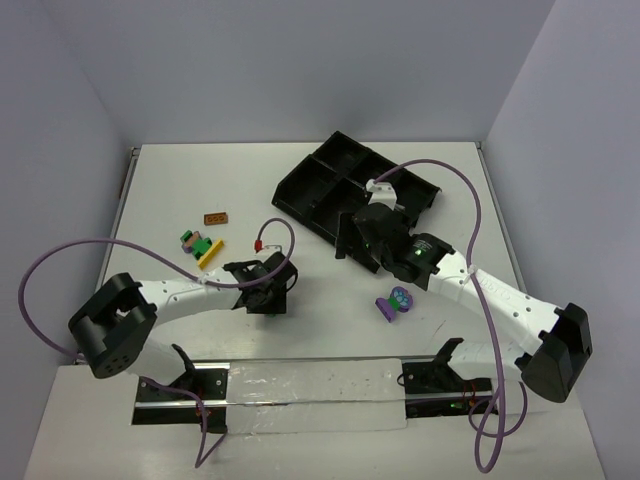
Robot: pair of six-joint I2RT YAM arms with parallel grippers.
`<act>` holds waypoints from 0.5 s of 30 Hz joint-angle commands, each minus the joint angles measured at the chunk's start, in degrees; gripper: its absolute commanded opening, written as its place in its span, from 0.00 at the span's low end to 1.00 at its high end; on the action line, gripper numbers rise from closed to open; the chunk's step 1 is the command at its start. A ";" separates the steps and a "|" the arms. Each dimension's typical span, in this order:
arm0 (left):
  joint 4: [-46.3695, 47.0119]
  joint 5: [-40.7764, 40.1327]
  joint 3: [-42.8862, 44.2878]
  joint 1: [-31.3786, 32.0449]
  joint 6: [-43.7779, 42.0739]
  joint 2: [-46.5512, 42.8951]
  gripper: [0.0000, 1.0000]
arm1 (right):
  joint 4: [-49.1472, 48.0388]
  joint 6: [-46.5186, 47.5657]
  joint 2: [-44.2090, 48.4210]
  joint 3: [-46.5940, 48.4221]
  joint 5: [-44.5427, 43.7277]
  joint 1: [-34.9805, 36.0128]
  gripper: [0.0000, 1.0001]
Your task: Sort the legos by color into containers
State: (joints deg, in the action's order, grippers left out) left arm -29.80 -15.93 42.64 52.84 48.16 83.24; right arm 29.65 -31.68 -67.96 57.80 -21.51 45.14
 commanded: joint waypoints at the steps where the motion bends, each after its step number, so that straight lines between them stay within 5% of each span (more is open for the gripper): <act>1: 0.56 -2.45 3.56 0.32 0.70 1.65 0.38 | 0.32 -0.13 0.08 1.53 -3.07 0.28 0.95; 6: -2.71 -3.40 7.10 0.50 0.73 1.31 0.14 | 0.58 -1.08 0.64 1.09 -5.39 0.29 0.95; 15: -4.50 -5.22 29.28 -1.98 -8.21 8.76 0.11 | 2.70 -0.47 7.98 -1.00 -5.21 -6.16 0.95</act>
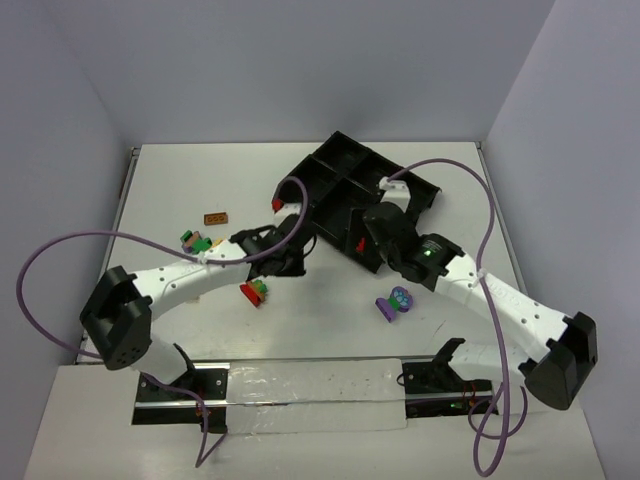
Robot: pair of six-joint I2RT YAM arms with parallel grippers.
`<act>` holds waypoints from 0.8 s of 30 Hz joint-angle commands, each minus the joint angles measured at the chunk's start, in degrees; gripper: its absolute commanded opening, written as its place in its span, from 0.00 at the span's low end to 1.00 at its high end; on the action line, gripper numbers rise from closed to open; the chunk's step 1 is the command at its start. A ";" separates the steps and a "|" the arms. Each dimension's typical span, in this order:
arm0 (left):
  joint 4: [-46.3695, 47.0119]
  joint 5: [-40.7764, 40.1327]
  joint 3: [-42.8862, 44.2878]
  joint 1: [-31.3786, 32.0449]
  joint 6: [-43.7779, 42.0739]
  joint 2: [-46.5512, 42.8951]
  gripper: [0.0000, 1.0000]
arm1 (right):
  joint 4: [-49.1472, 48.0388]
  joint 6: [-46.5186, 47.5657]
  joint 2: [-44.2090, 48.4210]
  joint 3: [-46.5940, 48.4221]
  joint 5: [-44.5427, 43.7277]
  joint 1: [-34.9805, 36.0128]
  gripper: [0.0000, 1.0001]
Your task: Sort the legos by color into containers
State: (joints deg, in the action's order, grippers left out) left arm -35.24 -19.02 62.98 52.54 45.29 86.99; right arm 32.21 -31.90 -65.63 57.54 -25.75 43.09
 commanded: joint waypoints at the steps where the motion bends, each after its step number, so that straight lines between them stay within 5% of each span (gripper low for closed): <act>1: 2.03 -1.38 12.80 -2.51 -6.33 6.75 0.10 | 0.35 0.00 6.73 -2.02 -0.80 -5.08 0.95; 6: 2.18 2.53 31.01 -7.02 -10.42 19.15 0.07 | 3.58 -0.18 12.87 -4.14 -2.42 -8.79 0.95; 16: 3.49 6.48 51.68 -10.33 -13.80 36.16 0.16 | 6.73 -1.99 18.32 -8.51 -1.18 -9.43 0.94; 20: 4.77 9.27 55.41 -10.27 -14.13 39.75 0.33 | 7.04 -2.73 17.95 -9.42 -0.75 -9.43 0.94; 24: 3.97 9.46 57.76 -10.27 -14.01 42.36 0.63 | 6.74 -2.82 17.82 -10.07 -0.53 -9.43 0.94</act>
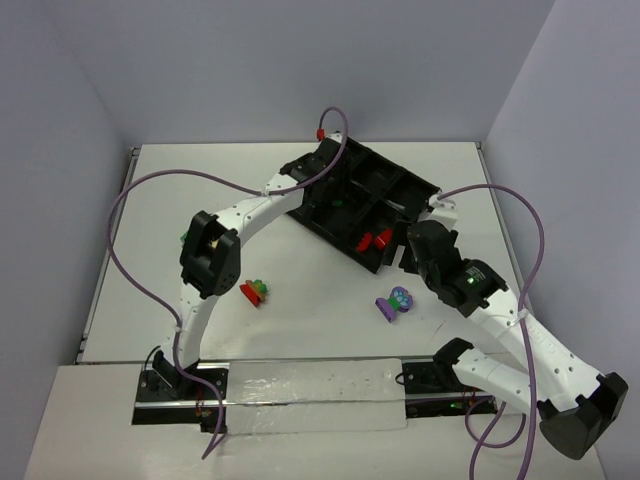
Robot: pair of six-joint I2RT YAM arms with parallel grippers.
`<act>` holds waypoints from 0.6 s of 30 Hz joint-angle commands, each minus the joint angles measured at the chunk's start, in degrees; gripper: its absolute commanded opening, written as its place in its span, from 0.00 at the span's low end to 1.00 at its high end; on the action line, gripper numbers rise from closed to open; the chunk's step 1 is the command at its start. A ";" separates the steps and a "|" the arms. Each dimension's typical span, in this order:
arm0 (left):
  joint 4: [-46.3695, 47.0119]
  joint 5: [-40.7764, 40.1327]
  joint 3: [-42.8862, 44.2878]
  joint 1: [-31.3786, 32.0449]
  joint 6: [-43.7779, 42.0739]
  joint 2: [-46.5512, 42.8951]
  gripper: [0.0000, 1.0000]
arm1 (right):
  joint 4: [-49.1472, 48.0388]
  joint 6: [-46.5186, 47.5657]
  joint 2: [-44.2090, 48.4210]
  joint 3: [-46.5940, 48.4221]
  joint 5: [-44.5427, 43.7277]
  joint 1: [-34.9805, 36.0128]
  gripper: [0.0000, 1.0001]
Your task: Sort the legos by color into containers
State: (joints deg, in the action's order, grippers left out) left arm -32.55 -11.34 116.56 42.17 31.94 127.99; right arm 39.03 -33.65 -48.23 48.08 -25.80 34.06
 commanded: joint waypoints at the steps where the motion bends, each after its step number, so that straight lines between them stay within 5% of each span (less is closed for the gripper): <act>1: 0.78 2.08 4.61 0.10 -0.73 1.55 0.73 | -0.09 -0.83 0.09 -0.94 -0.72 -0.40 0.94; 4: 0.91 2.60 3.16 0.10 -0.82 -0.27 0.83 | -0.18 -0.54 -0.83 -1.30 -0.83 -0.40 0.94; 9: 0.03 2.46 -1.67 0.58 -1.21 -7.24 0.82 | -0.40 -0.28 -1.61 -2.11 -0.04 -0.40 0.94; 18: -2.13 -10.35 -31.66 0.73 3.19 -32.15 0.76 | -1.84 0.69 -2.30 -2.99 4.25 0.03 0.93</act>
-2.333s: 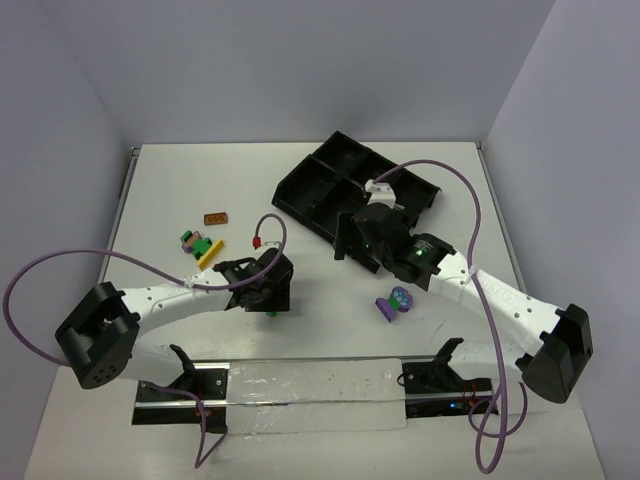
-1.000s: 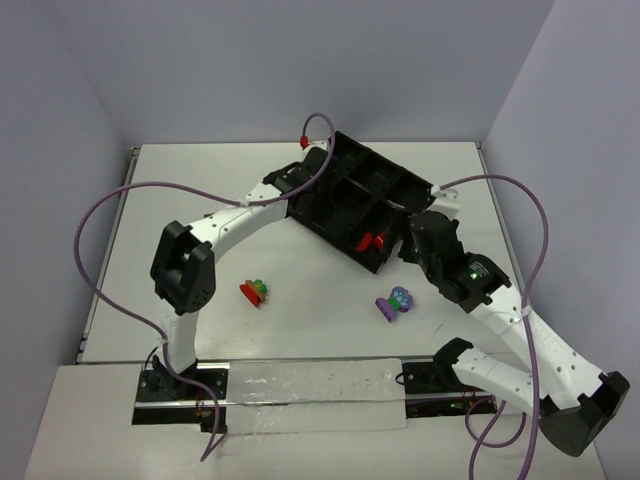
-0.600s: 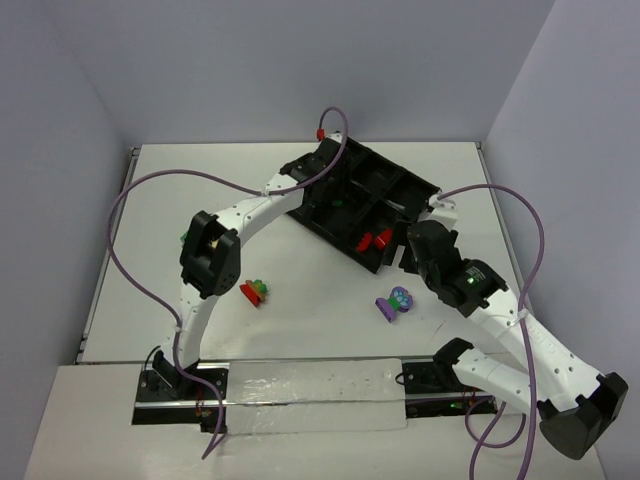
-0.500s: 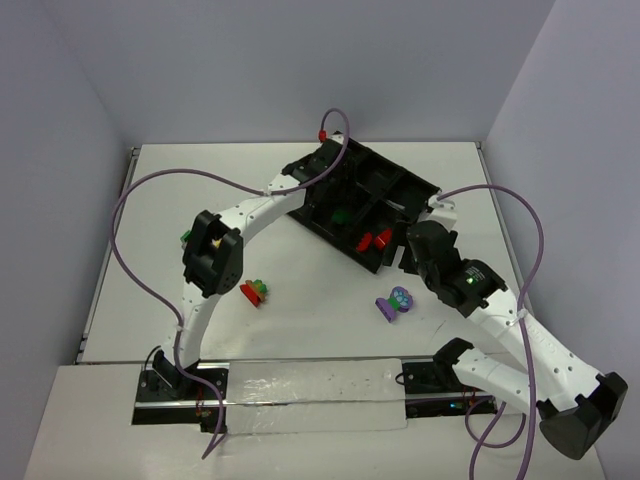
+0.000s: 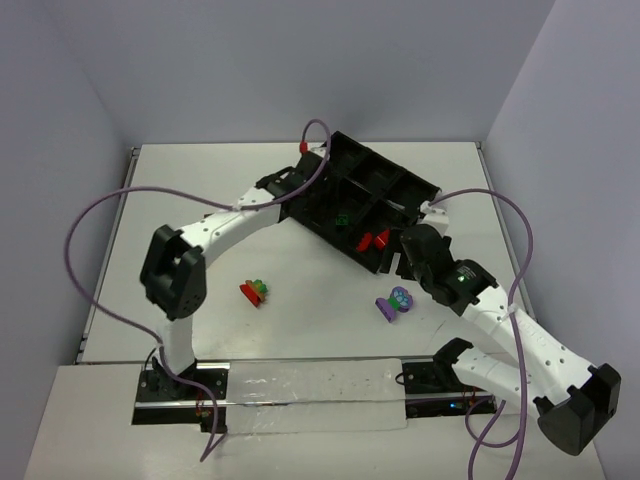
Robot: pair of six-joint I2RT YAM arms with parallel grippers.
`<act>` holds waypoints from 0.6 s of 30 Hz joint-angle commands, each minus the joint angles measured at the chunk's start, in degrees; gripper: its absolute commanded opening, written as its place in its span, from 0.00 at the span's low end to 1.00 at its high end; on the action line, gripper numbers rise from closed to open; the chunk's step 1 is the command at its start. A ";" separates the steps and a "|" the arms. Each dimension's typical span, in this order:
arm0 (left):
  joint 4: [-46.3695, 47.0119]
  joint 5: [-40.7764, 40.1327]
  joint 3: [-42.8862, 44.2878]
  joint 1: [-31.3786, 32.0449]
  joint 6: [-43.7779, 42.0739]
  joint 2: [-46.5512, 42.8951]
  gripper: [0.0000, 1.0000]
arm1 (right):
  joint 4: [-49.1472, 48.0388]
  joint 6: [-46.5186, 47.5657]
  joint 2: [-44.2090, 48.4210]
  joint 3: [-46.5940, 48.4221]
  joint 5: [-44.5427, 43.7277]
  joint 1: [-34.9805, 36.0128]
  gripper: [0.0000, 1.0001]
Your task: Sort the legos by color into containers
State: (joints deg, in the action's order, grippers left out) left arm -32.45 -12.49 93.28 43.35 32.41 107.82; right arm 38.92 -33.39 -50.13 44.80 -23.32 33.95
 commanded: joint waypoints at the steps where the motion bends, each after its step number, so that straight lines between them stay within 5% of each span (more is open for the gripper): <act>1: -3.13 -10.63 -12.04 -0.69 3.53 -14.93 0.76 | -2.29 0.39 -0.41 0.09 2.18 0.38 0.93; 6: -6.21 -13.29 -28.46 -1.36 8.22 -26.12 0.79 | -4.64 0.22 -2.14 0.29 3.66 1.50 0.93; 11: -8.99 -14.21 -37.46 -1.91 14.00 -32.92 0.86 | -5.79 1.26 -6.02 3.16 4.49 3.24 0.93; 18: -5.91 -8.54 -47.05 -2.04 25.61 -37.68 0.82 | -6.82 1.83 -9.64 6.65 3.72 5.82 0.93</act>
State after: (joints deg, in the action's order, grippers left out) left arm -41.48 -24.48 49.56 41.61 49.97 73.60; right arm 35.18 -32.52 -59.20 47.95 -18.77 38.66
